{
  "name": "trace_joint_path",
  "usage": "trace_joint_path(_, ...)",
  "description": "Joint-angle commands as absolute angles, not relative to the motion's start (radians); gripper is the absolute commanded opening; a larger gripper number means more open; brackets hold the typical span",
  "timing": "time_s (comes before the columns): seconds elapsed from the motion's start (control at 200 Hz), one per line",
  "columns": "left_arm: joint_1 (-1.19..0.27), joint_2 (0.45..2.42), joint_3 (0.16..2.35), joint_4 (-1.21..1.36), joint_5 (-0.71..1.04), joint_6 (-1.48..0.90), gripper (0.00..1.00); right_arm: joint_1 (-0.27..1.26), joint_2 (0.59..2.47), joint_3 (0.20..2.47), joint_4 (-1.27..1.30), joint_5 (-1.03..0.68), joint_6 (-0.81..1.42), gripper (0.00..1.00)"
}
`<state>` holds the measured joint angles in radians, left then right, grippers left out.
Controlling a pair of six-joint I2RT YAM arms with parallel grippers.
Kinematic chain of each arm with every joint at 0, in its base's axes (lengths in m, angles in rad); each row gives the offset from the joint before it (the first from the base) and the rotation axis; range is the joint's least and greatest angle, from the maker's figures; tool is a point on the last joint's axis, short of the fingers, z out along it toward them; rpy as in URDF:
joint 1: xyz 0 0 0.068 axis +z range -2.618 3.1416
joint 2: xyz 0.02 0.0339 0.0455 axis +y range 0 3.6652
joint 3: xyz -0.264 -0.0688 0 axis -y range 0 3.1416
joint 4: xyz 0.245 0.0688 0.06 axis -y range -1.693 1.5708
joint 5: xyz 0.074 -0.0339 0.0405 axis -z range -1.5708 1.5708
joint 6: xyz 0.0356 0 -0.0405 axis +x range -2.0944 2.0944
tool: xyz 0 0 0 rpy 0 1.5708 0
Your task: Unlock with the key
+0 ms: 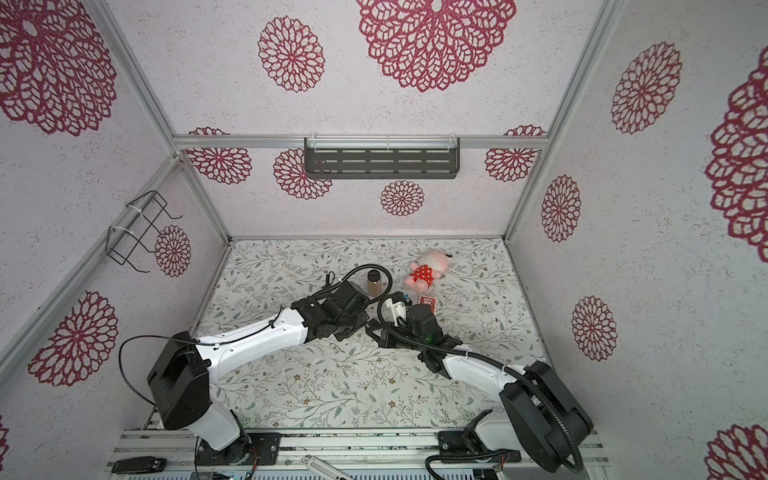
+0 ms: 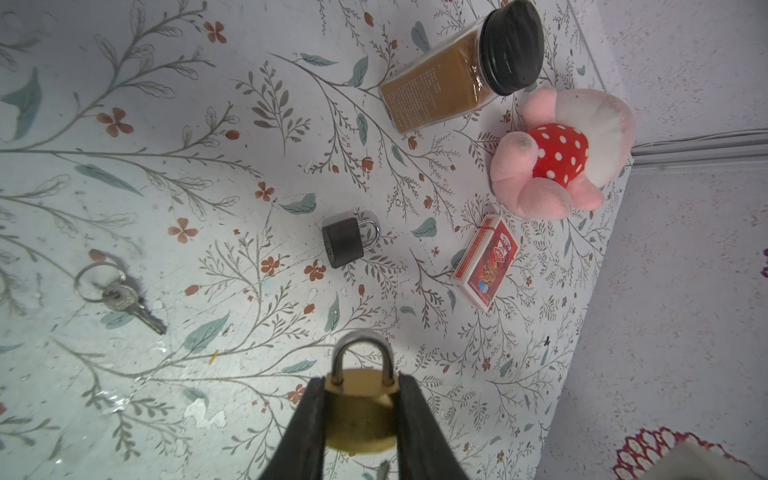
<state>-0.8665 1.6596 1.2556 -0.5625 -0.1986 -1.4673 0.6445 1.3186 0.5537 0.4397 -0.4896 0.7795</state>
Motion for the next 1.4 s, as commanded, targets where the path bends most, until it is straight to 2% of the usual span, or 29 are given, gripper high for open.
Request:
trace_joint_path(0.0, -0.877, 1.658, 1.265, -0.545, -0.197, -1.466, 0.0, 0.648, 1.324, 0.554, 0.495, -0.511, 0.795, 0.0)
trace_joint_path(0.821, -0.877, 1.612, 1.24, -0.535, -0.223, -1.452, 0.0, 0.647, 1.335, 0.541, 0.471, -0.492, 0.754, 0.0)
trace_joint_path(1.396, -0.879, 1.659, 1.276, -0.577, -0.198, -1.416, 0.0, 0.647, 1.335, 0.571, 0.495, -0.512, 0.782, 0.0)
